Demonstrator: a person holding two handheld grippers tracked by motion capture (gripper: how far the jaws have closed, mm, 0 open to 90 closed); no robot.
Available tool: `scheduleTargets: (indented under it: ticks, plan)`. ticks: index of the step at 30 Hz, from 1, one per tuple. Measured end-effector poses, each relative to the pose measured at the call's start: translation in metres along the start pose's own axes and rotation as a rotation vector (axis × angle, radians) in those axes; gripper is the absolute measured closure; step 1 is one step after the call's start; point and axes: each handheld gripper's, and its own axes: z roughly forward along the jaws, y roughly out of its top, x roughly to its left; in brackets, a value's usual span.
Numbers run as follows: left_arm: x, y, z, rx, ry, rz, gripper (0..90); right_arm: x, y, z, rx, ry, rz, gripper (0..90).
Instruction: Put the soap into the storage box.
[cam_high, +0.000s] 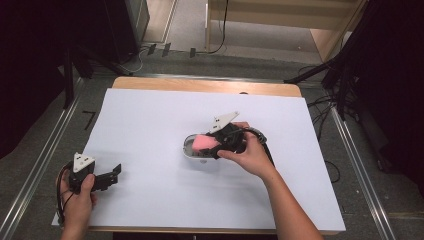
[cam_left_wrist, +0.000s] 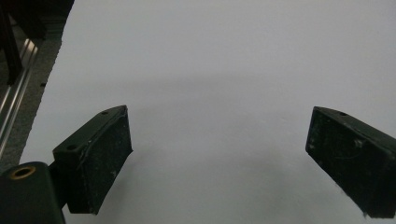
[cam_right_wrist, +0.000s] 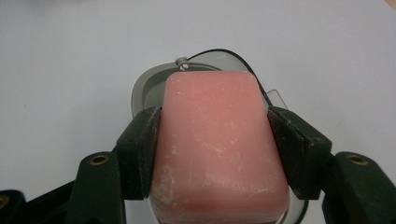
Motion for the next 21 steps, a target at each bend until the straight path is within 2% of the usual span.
scheduleTargets:
  ticks: [11,14,15,21]
  plan:
    - [0.0000,0.0001,0.0002,0.003,0.002,0.001,7.4,-0.0035,-0.0022,0.0085,0.007,0.016,0.009,38.6]
    - [0.0000,0.0001,0.0002,0.002,0.001,0.002,7.4,-0.0042,-0.0029,0.0090,0.008,0.021,0.016,38.6]
    - [0.0000,0.0001,0.0002,0.003,0.001,0.001,7.4,-0.0045,-0.0033,0.0088,0.010,0.032,0.032,38.6]
    - [0.0000,0.0001,0.0003,0.003,0.000,0.001,7.4,-0.0037,-0.0039,0.0086,0.035,0.012,0.033,38.3]
